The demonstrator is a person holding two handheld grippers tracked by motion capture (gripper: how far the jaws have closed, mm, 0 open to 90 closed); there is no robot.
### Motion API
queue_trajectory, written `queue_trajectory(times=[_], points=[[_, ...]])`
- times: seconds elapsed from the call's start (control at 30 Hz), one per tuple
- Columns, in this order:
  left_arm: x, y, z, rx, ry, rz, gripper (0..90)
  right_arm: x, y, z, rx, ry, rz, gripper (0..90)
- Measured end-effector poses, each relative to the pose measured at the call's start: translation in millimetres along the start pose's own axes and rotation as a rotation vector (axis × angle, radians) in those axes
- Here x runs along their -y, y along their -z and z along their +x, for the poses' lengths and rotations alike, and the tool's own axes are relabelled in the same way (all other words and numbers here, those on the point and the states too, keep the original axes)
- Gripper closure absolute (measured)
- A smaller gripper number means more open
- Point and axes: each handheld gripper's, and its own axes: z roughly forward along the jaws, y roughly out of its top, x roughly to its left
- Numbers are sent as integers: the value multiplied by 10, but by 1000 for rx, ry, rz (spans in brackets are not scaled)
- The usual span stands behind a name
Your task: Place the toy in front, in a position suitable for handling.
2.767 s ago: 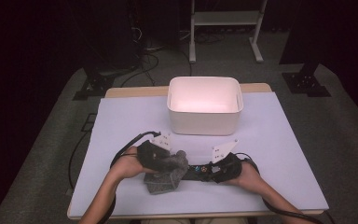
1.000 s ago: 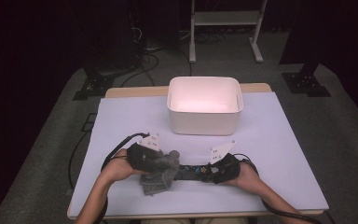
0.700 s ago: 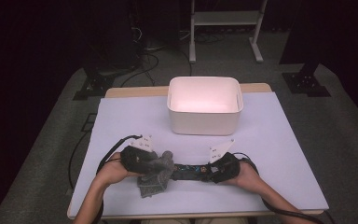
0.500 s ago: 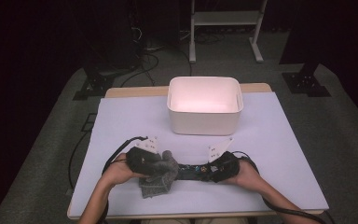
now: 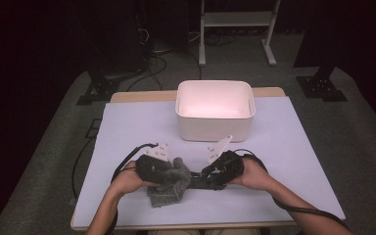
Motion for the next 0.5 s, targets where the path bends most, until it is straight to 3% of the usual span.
queue_trajectory(times=[0.23, 0.5], points=[[8, 1, -2, -1, -6, -7, 757, -262, -118, -17, -9, 52, 103, 566], [36, 0, -3, 2, 2, -26, 757, -312, -150, -51, -27, 38, 124, 540]])
